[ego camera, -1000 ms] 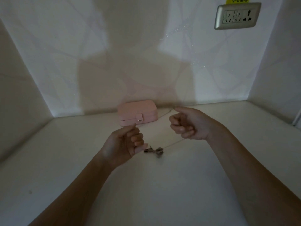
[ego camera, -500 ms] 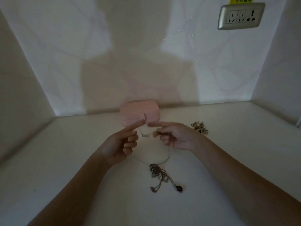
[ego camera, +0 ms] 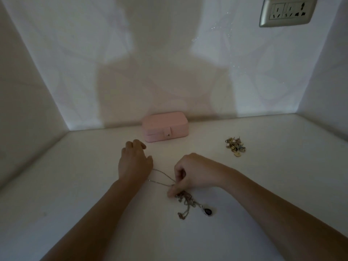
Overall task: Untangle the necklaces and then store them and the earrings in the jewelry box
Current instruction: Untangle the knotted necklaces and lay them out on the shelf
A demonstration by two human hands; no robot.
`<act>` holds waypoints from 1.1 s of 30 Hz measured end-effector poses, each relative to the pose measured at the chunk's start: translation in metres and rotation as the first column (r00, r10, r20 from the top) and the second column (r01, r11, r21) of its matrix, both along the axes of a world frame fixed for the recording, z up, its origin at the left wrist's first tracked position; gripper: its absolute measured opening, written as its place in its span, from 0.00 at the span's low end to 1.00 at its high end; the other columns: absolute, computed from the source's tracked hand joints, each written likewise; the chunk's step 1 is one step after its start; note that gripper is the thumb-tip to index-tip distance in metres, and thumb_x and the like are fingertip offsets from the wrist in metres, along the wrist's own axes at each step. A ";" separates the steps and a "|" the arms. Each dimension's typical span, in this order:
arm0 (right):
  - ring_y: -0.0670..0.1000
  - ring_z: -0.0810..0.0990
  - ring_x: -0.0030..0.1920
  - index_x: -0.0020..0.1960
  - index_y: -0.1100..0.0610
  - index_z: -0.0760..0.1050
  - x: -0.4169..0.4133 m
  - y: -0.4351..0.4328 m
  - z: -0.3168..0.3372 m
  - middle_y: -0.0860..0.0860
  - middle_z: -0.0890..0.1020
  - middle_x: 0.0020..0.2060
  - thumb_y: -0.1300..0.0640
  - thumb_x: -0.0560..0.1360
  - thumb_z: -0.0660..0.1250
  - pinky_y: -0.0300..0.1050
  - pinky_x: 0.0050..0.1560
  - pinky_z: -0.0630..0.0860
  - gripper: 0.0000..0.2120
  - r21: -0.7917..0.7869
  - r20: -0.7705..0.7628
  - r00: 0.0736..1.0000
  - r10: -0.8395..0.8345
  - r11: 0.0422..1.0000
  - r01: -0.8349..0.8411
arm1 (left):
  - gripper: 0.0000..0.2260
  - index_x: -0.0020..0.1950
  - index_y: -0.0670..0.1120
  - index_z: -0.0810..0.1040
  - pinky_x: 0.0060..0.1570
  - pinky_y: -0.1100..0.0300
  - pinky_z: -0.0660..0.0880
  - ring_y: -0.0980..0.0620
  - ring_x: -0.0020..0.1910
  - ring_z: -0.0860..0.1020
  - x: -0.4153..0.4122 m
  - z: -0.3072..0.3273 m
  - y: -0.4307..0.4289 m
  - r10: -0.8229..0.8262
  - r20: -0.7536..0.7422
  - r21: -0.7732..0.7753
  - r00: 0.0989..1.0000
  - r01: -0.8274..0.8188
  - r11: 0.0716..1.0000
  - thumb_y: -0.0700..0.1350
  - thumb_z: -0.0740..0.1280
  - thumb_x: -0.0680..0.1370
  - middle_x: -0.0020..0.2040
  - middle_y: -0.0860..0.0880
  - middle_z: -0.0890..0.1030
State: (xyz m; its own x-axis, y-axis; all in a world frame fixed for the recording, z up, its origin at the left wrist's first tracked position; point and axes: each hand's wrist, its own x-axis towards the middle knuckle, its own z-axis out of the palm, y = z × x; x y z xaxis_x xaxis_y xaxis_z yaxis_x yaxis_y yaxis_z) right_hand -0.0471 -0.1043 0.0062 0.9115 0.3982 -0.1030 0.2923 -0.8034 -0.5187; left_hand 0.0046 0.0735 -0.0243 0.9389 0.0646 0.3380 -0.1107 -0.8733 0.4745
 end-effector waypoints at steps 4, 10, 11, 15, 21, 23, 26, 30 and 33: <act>0.40 0.75 0.32 0.41 0.55 0.83 -0.010 0.003 0.008 0.42 0.79 0.31 0.53 0.66 0.78 0.33 0.33 0.69 0.08 -0.001 -0.019 1.000 0.024 1.000 -0.024 | 0.07 0.52 0.45 0.77 0.45 0.67 0.67 0.49 0.50 0.75 -0.014 0.003 -0.024 -0.360 -0.011 -0.054 0.933 0.359 0.932 0.40 0.68 0.75 0.49 0.48 0.76; 0.48 0.79 0.44 0.51 0.54 0.83 -0.004 -0.016 0.014 0.47 0.80 0.44 0.61 0.68 0.73 0.38 0.39 0.73 0.11 -0.143 0.031 0.998 -0.056 0.988 0.060 | 0.23 0.79 0.50 0.50 0.75 0.56 0.42 0.53 0.78 0.47 -0.014 -0.020 -0.037 -0.504 -0.337 0.196 0.795 0.583 0.788 0.52 0.47 0.84 0.79 0.52 0.51; 0.47 0.78 0.43 0.51 0.54 0.82 -0.003 -0.018 0.014 0.48 0.80 0.44 0.60 0.69 0.73 0.35 0.36 0.72 0.11 -0.155 0.030 0.997 -0.071 0.985 0.075 | 0.23 0.79 0.52 0.46 0.75 0.57 0.39 0.55 0.77 0.42 -0.012 -0.023 -0.036 -0.462 -0.372 0.232 0.805 0.562 0.794 0.53 0.45 0.84 0.79 0.54 0.45; 0.47 0.79 0.41 0.48 0.54 0.84 0.002 -0.030 0.017 0.49 0.83 0.43 0.61 0.70 0.72 0.34 0.35 0.70 0.08 -0.182 0.064 0.990 -0.125 0.974 0.135 | 0.24 0.78 0.53 0.42 0.74 0.56 0.36 0.55 0.77 0.38 -0.016 -0.020 -0.039 -0.437 -0.385 0.266 0.813 0.551 0.791 0.55 0.43 0.83 0.79 0.54 0.41; 0.44 0.78 0.41 0.43 0.52 0.81 0.016 -0.052 0.022 0.44 0.80 0.39 0.60 0.73 0.69 0.36 0.39 0.72 0.04 0.008 0.035 0.976 -0.214 0.977 0.214 | 0.22 0.77 0.58 0.53 0.73 0.59 0.39 0.57 0.77 0.44 -0.010 -0.018 -0.032 -0.554 -0.346 0.164 0.757 0.630 0.759 0.55 0.51 0.83 0.79 0.55 0.49; 0.45 0.79 0.42 0.43 0.55 0.78 0.018 -0.050 0.022 0.48 0.81 0.40 0.63 0.75 0.66 0.40 0.46 0.75 0.05 0.269 -0.115 0.972 -0.205 0.935 0.229 | 0.23 0.77 0.56 0.53 0.73 0.59 0.39 0.56 0.77 0.44 -0.009 -0.018 -0.031 -0.561 -0.357 0.164 0.747 0.641 0.750 0.54 0.53 0.83 0.79 0.55 0.49; 0.49 0.80 0.39 0.43 0.60 0.76 0.020 -0.048 0.021 0.54 0.82 0.37 0.68 0.77 0.61 0.43 0.50 0.78 0.08 0.638 -0.332 0.941 -0.060 0.721 0.271 | 0.26 0.79 0.54 0.47 0.73 0.60 0.38 0.59 0.77 0.43 -0.009 -0.020 -0.031 -0.560 -0.362 0.148 0.745 0.639 0.755 0.55 0.52 0.83 0.79 0.56 0.48; 0.49 0.74 0.28 0.42 0.61 0.75 0.024 -0.047 0.016 0.54 0.76 0.31 0.69 0.78 0.58 0.40 0.32 0.74 0.10 0.709 -0.383 0.923 -0.029 0.632 0.314 | 0.24 0.78 0.56 0.45 0.72 0.64 0.39 0.59 0.77 0.45 -0.008 -0.022 -0.031 -0.560 -0.344 0.078 0.754 0.617 0.783 0.54 0.49 0.84 0.78 0.57 0.50; 0.45 0.69 0.27 0.43 0.59 0.77 0.030 -0.049 0.010 0.51 0.75 0.31 0.67 0.78 0.62 0.37 0.30 0.71 0.08 0.656 -0.335 0.930 -0.150 0.672 0.345 | 0.20 0.76 0.62 0.48 0.71 0.67 0.40 0.64 0.75 0.49 -0.009 -0.019 -0.031 -0.612 -0.263 -0.090 0.746 0.613 0.785 0.52 0.47 0.84 0.77 0.59 0.54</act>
